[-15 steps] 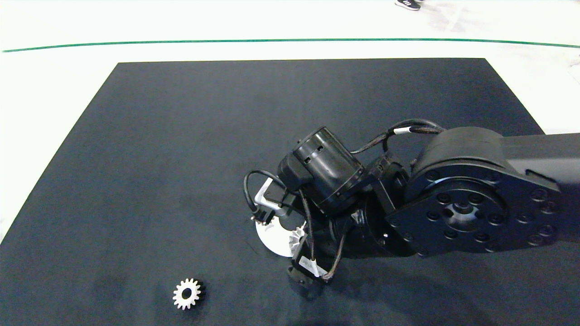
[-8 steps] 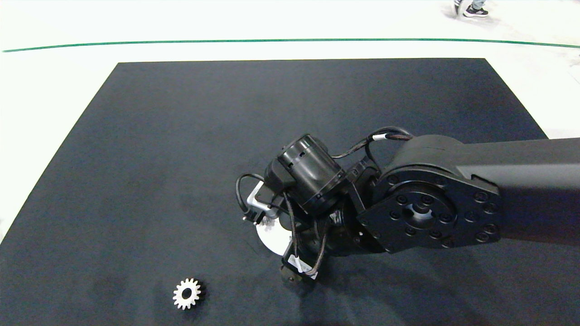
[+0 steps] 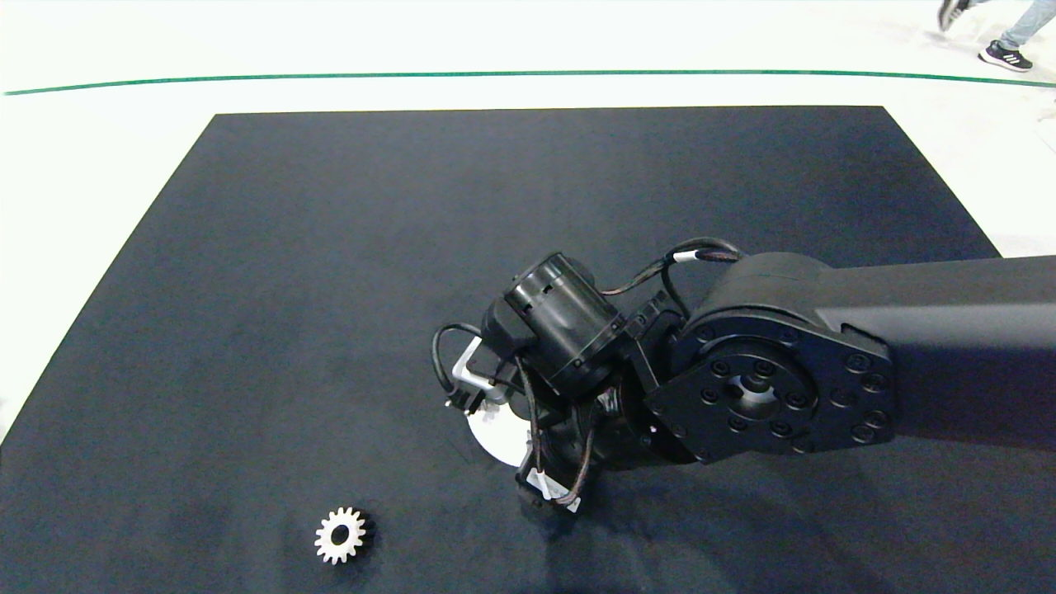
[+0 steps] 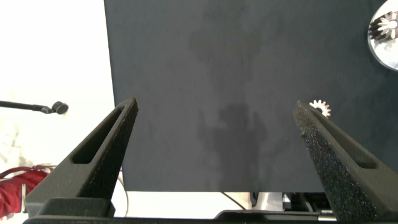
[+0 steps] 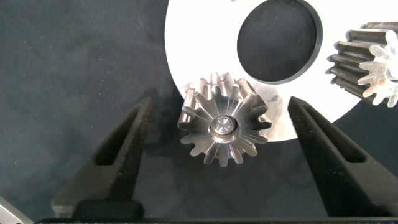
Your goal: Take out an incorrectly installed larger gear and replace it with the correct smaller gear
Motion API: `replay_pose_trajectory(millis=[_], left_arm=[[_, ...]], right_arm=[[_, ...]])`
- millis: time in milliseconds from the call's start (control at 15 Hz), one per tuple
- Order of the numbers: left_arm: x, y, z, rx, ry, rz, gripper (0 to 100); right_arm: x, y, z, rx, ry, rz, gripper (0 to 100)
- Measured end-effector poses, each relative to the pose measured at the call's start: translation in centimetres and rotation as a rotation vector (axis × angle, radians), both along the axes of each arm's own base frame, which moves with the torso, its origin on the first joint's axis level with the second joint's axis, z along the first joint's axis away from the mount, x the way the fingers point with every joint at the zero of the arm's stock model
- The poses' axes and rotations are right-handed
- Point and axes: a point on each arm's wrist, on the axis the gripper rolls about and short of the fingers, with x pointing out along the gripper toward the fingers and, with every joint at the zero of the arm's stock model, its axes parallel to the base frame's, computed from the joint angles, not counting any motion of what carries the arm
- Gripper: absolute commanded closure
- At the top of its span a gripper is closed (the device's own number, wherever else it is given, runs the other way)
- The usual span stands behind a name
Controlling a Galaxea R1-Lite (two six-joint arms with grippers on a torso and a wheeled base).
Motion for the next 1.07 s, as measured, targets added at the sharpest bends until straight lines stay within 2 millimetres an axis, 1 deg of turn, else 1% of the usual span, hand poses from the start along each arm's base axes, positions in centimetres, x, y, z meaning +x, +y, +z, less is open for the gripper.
replay_pose_trajectory(millis=[133, 400, 1067], left_arm=[[0.0, 0.0, 0.01, 0.0, -0.001, 0.002, 0], [-0.01, 0.0, 0.03, 0.0, -0.002, 0.002, 0], [0.0, 0.0, 0.03, 0.0, -0.002, 0.001, 0]], right_arm=[[0.17, -0.11, -0.08, -0.003, 0.001, -0.005, 21], [0.5, -0.37, -0.35, -0.011, 0.006, -0.015, 30], [0.48, -0.1, -0.67, -0.017, 0.009, -0.008, 50]])
